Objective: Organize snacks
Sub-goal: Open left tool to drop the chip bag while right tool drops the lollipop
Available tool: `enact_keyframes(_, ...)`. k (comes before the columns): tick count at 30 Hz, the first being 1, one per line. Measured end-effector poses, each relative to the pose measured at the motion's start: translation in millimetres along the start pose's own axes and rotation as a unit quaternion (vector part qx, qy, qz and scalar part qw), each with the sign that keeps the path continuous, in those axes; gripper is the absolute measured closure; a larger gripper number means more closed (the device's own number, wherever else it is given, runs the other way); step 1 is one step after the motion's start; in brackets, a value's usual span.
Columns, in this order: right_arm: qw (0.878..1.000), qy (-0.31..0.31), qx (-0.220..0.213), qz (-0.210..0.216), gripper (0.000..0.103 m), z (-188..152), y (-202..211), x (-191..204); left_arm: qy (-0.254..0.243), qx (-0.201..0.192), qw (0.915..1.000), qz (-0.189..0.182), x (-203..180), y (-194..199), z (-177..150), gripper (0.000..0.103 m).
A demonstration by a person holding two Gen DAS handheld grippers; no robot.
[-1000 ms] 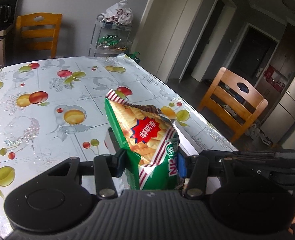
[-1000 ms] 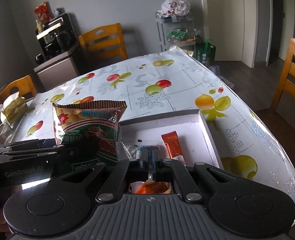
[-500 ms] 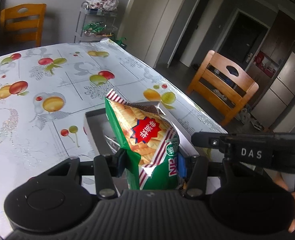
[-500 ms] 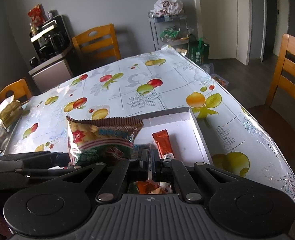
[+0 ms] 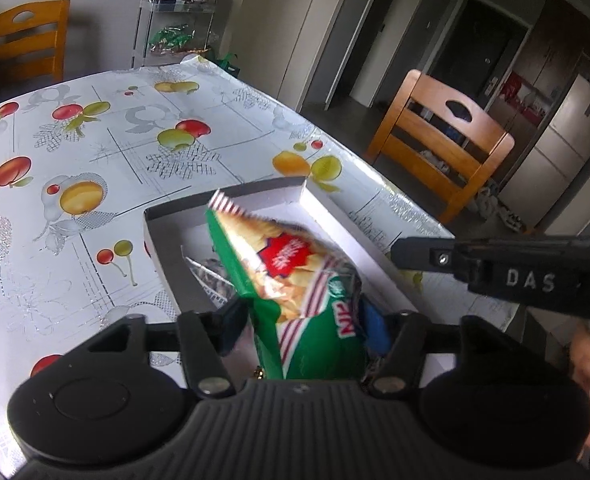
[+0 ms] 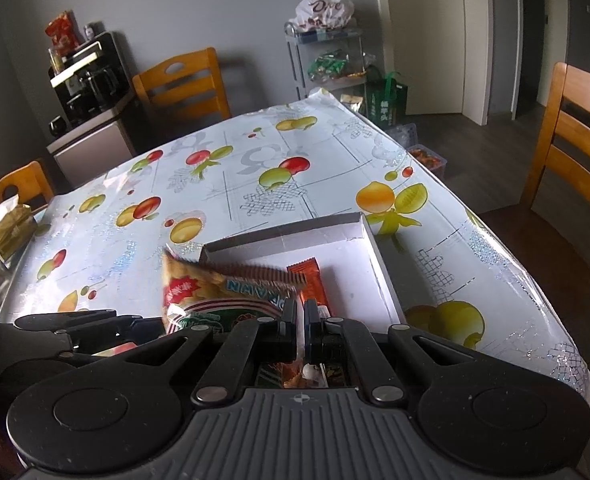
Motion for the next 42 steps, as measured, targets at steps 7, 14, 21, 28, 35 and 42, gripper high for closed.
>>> enact_keyframes(7, 1.0, -0.001, 0.0, 0.001, 0.096, 0.3, -0.5, 0.1, -0.019, 0.001, 0.9998, 0.006, -0.6, 1.1, -2.0, 0.012)
enact_keyframes(14, 1.0, -0.001, -0.001, 0.006, 0.091, 1.4, -1.8, 5.6, -0.051, 0.001, 0.9987, 0.007, -5.1, 8.8, -7.0, 0.003)
enact_keyframes(21, 1.0, -0.005, -0.006, 0.006, 0.088, 2.4, 1.8, 8.2, -0.082, 0.014, 0.9963, 0.018, -5.6, 16.0, -19.8, 0.002)
enact_keyframes(28, 1.0, -0.009, -0.005, 0.009, 0.08, 1.4, 1.7, 12.1, -0.085, -0.005, 0.996, 0.029, -1.0, 36.3, -18.4, 0.002)
enact_keyframes(35, 1.0, -0.006, -0.008, 0.011, 0.073, 2.8, 5.9, 19.1, -0.098, -0.022, 0.9944, 0.034, -6.3, 53.4, -15.7, 0.002)
enact_keyframes(42, 1.0, -0.002, -0.007, 0.0, 0.056, -2.4, 13.8, 15.6, -0.095, -0.025, 0.9945, 0.036, -9.3, 59.5, -18.7, 0.002)
Point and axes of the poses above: each gripper's, at about its wrist camera, not at the fingertips, and y roughly against the way its jaws point, x to its left, z to its top, the point moved 10 cm from there along -y, roughly the way its jaws point, and after that the axes turned 5 degrees about z, right-handed, at the moved point
